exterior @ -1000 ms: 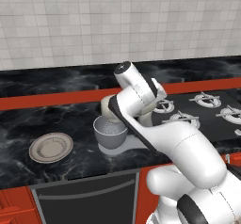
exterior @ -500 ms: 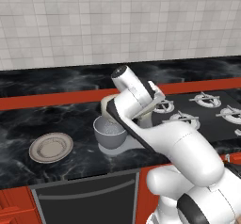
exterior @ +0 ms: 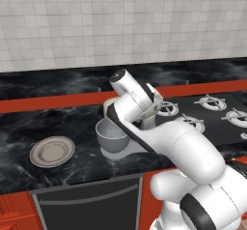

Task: Add butter and sugar cubes to the stand mixer bowl and then turn on the stand mixer to begin making frosting.

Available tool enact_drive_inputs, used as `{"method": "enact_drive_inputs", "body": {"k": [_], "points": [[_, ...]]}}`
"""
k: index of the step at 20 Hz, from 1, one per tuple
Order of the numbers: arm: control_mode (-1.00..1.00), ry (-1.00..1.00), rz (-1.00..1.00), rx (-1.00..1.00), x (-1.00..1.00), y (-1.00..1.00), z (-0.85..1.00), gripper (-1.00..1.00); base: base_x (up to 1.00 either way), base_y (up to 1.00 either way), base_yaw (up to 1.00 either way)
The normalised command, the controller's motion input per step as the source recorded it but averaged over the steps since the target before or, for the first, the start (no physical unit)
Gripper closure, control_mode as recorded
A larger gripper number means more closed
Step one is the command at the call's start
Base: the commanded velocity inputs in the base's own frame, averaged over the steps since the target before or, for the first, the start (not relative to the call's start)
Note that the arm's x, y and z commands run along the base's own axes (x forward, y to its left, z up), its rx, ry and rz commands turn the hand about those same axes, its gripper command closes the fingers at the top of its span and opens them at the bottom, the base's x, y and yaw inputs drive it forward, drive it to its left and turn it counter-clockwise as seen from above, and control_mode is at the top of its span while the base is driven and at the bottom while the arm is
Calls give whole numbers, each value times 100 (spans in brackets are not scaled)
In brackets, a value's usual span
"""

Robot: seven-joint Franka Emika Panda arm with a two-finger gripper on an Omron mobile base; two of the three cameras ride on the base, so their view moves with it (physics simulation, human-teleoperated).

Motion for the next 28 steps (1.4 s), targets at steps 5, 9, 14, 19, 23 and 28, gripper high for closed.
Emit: {"method": "enact_drive_inputs", "body": {"k": [5, 9, 14, 19, 23, 28], "points": [[-100, 0, 3, 0, 34, 0, -20, -100, 0, 0, 0], [-100, 0, 4, -1, 17, 0, -28, -100, 0, 0, 0], [-100, 0, 3, 0, 28, 0, -11, -100, 0, 0, 0], [-100, -1, 3, -2, 13, 0, -20, -100, 0, 0, 0], [-100, 0, 0, 0, 42, 0, -13, -100, 0, 0, 0], [-100, 0, 0, 0, 54, 0, -11, 100, 0, 0, 0]]}}
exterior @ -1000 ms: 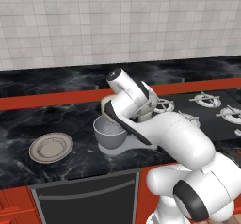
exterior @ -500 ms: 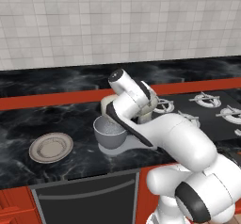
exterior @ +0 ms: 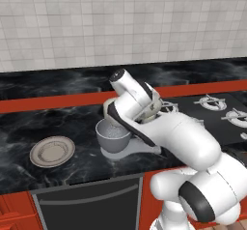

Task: Add butter and sugar cubes to the stand mixer bowl and then turn on the stand mixer to begin making frosting.

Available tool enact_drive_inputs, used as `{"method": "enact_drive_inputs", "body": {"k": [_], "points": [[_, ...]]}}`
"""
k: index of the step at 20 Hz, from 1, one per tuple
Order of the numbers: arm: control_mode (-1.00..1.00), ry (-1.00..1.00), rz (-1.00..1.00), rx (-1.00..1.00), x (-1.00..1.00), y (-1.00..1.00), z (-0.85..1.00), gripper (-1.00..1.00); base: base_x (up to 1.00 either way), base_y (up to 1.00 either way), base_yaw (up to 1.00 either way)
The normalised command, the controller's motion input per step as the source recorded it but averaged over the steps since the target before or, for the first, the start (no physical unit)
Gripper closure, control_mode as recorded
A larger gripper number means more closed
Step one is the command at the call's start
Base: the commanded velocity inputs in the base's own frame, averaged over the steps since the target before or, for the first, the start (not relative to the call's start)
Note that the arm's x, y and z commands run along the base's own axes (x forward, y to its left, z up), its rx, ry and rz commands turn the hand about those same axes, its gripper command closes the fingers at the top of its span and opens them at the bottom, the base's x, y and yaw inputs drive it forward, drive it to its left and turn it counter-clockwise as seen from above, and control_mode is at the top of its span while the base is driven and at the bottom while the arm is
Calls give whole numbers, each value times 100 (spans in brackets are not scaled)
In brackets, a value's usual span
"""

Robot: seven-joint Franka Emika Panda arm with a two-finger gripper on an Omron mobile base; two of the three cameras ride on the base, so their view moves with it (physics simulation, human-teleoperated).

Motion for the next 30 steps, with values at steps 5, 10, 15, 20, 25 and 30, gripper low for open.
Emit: {"method": "enact_drive_inputs", "body": {"k": [5, 10, 15, 20, 25, 30], "points": [[-100, 0, 0, 0, 52, -10, -3, 100, 0, 0, 0], [-100, 0, 1, 0, 41, -17, 0, 100, 0, 0, 0], [-100, -1, 7, 4, 29, -23, 0, 100, 0, 0, 0], [-100, -5, 11, 24, 14, -36, 0, 100, 0, 0, 0], [-100, -3, 14, 37, 10, -32, -9, 100, 0, 0, 0], [-100, 0, 12, 37, 8, -33, -21, 100, 0, 0, 0]]}}
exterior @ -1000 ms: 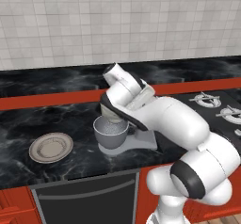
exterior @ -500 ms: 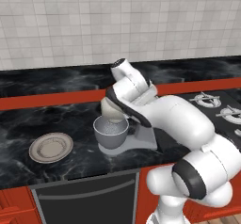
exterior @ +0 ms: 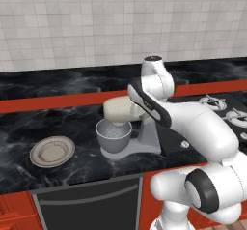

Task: Add butter and sugar cubes to the stand mixer bowl and then turn on the stand mixer to begin making frosting.

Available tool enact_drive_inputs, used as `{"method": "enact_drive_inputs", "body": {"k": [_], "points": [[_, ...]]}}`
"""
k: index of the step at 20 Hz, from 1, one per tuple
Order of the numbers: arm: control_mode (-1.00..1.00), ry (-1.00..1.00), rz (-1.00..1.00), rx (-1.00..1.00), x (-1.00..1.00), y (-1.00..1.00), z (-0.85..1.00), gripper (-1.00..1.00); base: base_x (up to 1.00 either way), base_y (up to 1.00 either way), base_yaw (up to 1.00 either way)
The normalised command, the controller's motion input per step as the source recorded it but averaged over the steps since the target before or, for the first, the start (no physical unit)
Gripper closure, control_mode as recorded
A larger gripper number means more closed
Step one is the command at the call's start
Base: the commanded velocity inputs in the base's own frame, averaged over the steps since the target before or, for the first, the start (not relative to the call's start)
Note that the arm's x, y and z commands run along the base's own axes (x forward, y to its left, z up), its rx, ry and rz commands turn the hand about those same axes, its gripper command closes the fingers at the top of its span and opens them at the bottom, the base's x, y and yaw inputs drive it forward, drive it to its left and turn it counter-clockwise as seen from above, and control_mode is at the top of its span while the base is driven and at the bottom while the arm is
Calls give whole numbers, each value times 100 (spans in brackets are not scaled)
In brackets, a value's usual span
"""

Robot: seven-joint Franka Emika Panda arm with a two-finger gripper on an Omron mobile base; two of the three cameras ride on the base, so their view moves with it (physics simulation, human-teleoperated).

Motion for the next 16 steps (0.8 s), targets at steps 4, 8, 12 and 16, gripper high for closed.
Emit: {"method": "enact_drive_inputs", "body": {"k": [4, 8, 12, 16], "points": [[-100, 2, 8, 38, 13, -37, -22, 100, 0, 0, 0], [-100, 7, 8, 40, 4, -40, -26, 100, 0, 0, 0], [-100, 9, 8, 39, 0, -44, -40, 100, 0, 0, 0], [-100, 9, 8, 34, -1, -33, -59, 100, 0, 0, 0]]}}
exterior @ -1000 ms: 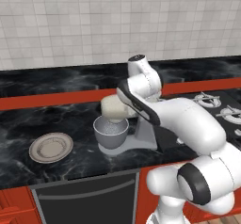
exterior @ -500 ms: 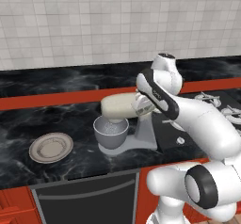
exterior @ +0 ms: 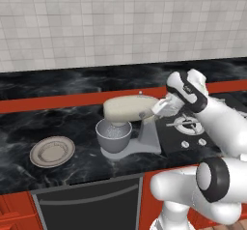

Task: Add butter and sugar cubes to the stand mixer bowl and then turn on the stand mixer to begin making frosting.

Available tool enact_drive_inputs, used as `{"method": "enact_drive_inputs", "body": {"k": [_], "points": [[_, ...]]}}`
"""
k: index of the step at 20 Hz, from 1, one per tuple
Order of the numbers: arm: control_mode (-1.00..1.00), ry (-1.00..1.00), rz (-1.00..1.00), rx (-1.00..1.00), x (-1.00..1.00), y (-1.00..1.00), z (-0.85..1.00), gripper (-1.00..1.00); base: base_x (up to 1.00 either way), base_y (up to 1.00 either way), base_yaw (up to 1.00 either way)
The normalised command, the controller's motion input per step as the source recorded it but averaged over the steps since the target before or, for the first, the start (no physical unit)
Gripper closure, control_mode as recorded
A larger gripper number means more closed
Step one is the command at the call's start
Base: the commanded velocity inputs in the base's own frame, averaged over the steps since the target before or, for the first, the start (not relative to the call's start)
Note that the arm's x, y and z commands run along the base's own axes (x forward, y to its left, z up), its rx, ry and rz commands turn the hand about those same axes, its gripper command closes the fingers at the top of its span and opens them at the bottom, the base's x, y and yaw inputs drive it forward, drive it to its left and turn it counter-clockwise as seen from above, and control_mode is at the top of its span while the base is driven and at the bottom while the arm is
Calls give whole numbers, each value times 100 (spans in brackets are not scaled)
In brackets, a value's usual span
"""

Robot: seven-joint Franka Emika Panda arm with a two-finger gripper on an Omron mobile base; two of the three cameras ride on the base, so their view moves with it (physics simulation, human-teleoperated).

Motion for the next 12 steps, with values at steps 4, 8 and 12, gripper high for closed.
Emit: {"method": "enact_drive_inputs", "body": {"k": [4, 8, 12], "points": [[-100, 5, 7, 38, -24, -1, -6, 100, 0, 0, 0], [-100, 2, 0, 28, -28, 0, 85, 100, 0, 0, 0], [-100, 2, 0, 6, -27, 0, 96, 100, 0, 0, 0]]}}
